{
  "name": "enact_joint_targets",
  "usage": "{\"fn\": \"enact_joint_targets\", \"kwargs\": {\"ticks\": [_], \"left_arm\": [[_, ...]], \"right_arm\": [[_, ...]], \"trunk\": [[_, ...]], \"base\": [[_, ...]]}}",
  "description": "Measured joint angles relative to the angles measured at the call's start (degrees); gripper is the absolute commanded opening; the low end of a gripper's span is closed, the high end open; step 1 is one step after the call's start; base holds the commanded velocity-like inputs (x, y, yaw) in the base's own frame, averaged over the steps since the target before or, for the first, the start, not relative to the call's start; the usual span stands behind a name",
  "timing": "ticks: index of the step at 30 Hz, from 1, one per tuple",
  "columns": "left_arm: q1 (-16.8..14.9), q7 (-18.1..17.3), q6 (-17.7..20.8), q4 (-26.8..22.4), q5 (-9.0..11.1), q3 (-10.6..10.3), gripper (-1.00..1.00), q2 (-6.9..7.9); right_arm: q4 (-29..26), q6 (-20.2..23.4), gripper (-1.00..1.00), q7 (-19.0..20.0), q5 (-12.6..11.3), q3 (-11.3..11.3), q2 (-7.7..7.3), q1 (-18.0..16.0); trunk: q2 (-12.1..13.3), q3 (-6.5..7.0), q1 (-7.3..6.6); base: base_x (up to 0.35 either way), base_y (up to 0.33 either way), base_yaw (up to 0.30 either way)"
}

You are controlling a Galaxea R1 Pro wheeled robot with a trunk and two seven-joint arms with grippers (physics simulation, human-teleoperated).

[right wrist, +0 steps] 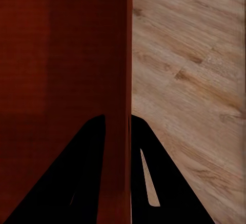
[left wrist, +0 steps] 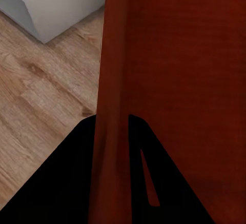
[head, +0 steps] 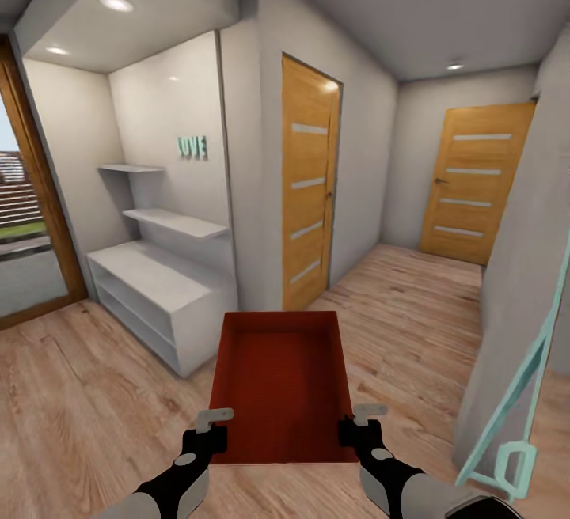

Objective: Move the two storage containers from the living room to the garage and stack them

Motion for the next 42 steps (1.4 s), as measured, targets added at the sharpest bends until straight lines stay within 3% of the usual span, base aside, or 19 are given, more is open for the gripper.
{"fn": "enact_joint_targets", "kwargs": {"ticks": [22,42], "left_arm": [[0.01,0.0,-0.07,0.02,0.1,-0.04,-1.0,0.01],[0.0,-0.01,-0.08,0.03,0.1,-0.04,-1.0,0.0]], "right_arm": [[-0.03,0.03,-1.0,-0.04,0.18,-0.07,0.01,-0.01],[-0.04,0.01,-1.0,-0.05,0.11,-0.01,0.0,0.0]], "trunk": [[0.0,-0.01,0.0],[0.0,-0.01,0.0]], "base": [[0.321,0.155,-0.02],[0.321,0.119,-0.263]]}}
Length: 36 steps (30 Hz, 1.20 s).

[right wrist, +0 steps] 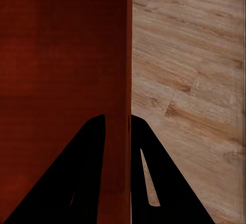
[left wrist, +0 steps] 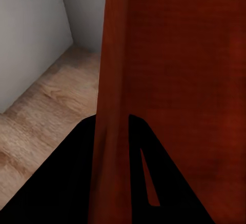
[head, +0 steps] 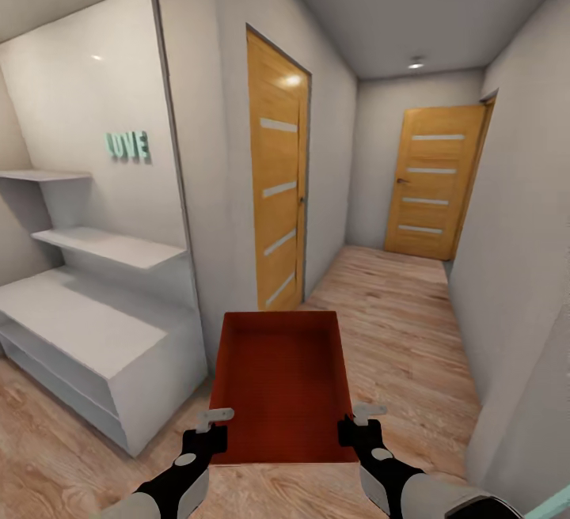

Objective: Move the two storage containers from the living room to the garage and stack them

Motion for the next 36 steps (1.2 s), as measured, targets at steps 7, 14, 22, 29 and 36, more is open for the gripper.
{"fn": "enact_joint_targets", "kwargs": {"ticks": [7,14,22,29,36], "left_arm": [[0.0,0.0,0.0,0.0,0.01,-0.01,-1.0,0.0],[0.0,0.0,0.0,0.0,0.0,-0.01,-1.0,0.0],[0.0,0.01,0.0,0.0,0.0,-0.01,-1.0,0.0],[0.0,0.0,0.0,0.0,0.0,0.0,-1.0,0.0],[0.0,0.0,0.0,-0.01,-0.02,0.01,-1.0,0.0]], "right_arm": [[0.01,0.0,-1.0,0.01,-0.03,0.02,0.0,0.0],[0.01,-0.01,-1.0,0.02,-0.09,0.06,0.0,0.0],[0.02,-0.02,-1.0,0.03,-0.14,0.1,0.0,0.0],[0.0,0.0,-1.0,0.0,-0.01,0.01,0.0,0.0],[0.01,-0.02,-1.0,0.02,-0.12,0.08,0.0,0.0]], "trunk": [[0.0,0.0,0.0],[0.0,0.0,0.0],[0.0,0.0,0.0],[0.0,0.0,0.0],[0.0,0.0,0.0]], "base": [[0.321,0.118,-0.281],[0.321,0.117,-0.281],[0.321,0.116,-0.281],[0.321,0.116,-0.28],[0.321,0.116,-0.28]]}}
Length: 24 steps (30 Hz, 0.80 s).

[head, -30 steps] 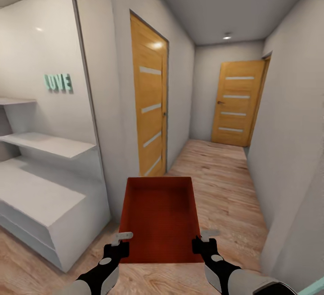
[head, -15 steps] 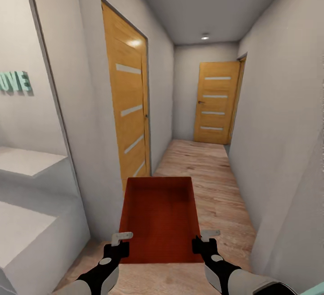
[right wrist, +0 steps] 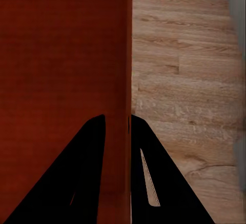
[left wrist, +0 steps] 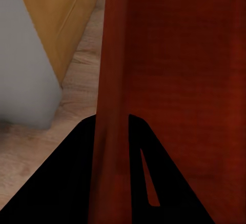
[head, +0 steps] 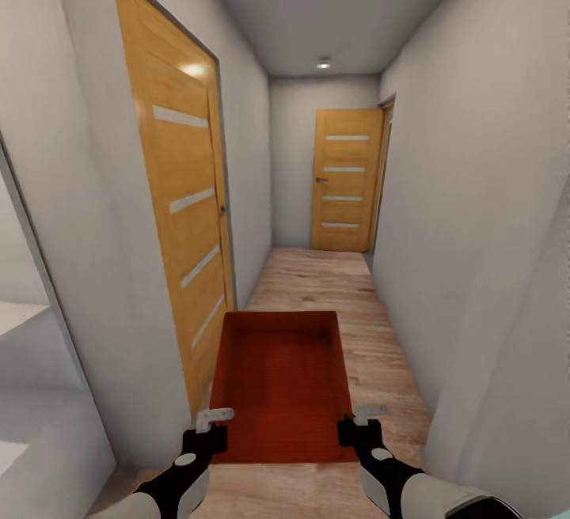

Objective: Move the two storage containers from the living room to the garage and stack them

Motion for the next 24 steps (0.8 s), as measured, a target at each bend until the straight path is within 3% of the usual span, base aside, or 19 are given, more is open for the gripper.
{"fn": "enact_joint_targets", "kwargs": {"ticks": [9,24], "left_arm": [[0.0,0.0,0.0,0.0,0.0,0.0,-1.0,0.0],[0.01,0.01,0.09,-0.05,0.0,-0.01,-1.0,0.01]], "right_arm": [[-0.01,0.01,-1.0,-0.01,0.08,-0.06,0.0,0.0],[0.03,0.03,-1.0,0.01,-0.06,0.01,0.01,0.0]], "trunk": [[0.0,0.0,0.0],[-0.01,0.0,0.0]], "base": [[0.321,0.114,-0.272],[0.321,0.024,-0.016]]}}
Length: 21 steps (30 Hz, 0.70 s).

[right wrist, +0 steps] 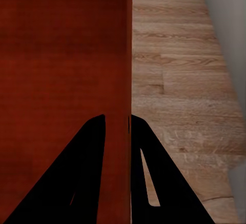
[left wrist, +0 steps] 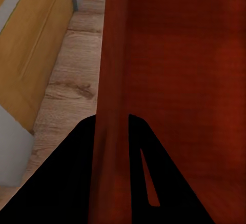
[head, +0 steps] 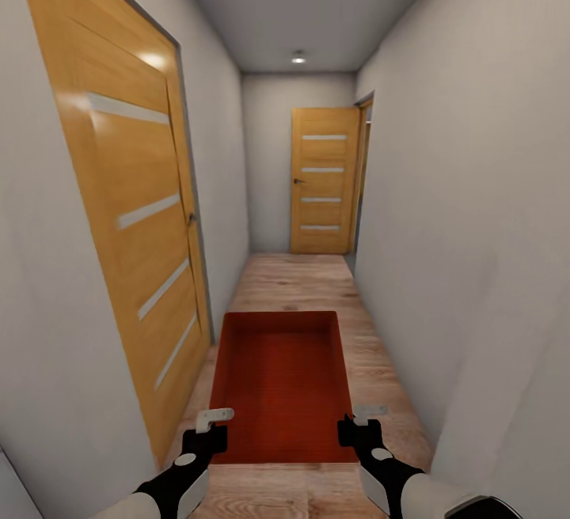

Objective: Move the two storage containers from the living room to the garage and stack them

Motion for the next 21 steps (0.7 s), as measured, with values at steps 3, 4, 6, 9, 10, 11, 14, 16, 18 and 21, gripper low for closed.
{"fn": "enact_joint_targets", "kwargs": {"ticks": [3,4,6,9,10,11,14,16,18,21], "left_arm": [[0.0,0.0,0.01,-0.01,-0.06,0.05,-1.0,0.0],[0.0,0.0,0.01,0.0,-0.06,0.05,-1.0,0.0],[0.0,0.0,0.02,-0.01,-0.04,0.04,-1.0,0.0],[0.0,0.0,0.06,-0.01,-0.05,0.03,-1.0,0.0],[0.0,0.0,0.07,-0.02,-0.05,0.03,-1.0,0.0],[0.0,0.0,0.08,-0.03,-0.1,0.06,-1.0,0.0],[0.0,0.0,0.08,-0.02,-0.1,0.06,-1.0,0.0],[0.0,0.0,0.07,-0.02,-0.1,0.05,-1.0,0.0],[0.0,0.0,0.09,-0.02,-0.07,0.04,-1.0,0.0],[0.0,0.0,0.09,-0.02,-0.07,0.03,-1.0,0.0]], "right_arm": [[-0.02,0.01,-1.0,-0.02,0.05,-0.03,0.0,0.0],[-0.01,0.0,-1.0,-0.01,0.04,-0.03,0.0,0.0],[-0.01,0.02,-1.0,-0.02,0.11,-0.08,0.0,0.0],[0.0,0.02,-1.0,-0.02,0.11,-0.1,0.0,0.0],[0.01,0.02,-1.0,-0.01,0.1,-0.1,0.0,0.0],[0.01,0.01,-1.0,0.0,0.01,-0.04,0.0,0.0],[0.01,0.01,-1.0,0.0,0.01,-0.05,0.0,0.0],[0.01,0.0,-1.0,0.01,-0.03,-0.01,0.0,0.0],[0.02,0.01,-1.0,0.0,0.03,-0.06,0.0,0.0],[0.02,0.01,-1.0,0.01,0.01,-0.05,0.0,0.0]], "trunk": [[0.0,0.0,0.0],[0.0,0.0,0.0],[0.0,0.0,0.0],[0.0,0.0,0.0],[0.0,0.0,0.0],[0.0,0.0,0.0],[0.0,0.0,0.0],[0.0,0.0,0.0],[0.0,0.0,0.0],[0.0,0.0,0.0]], "base": [[0.322,0.0,0.0],[0.322,0.0,0.0],[0.322,0.0,0.0],[0.322,0.0,0.0],[0.322,0.0,0.0],[0.322,0.0,0.0],[0.322,0.0,0.0],[0.322,0.0,0.0],[0.322,0.0,0.0],[0.322,0.0,0.0]]}}
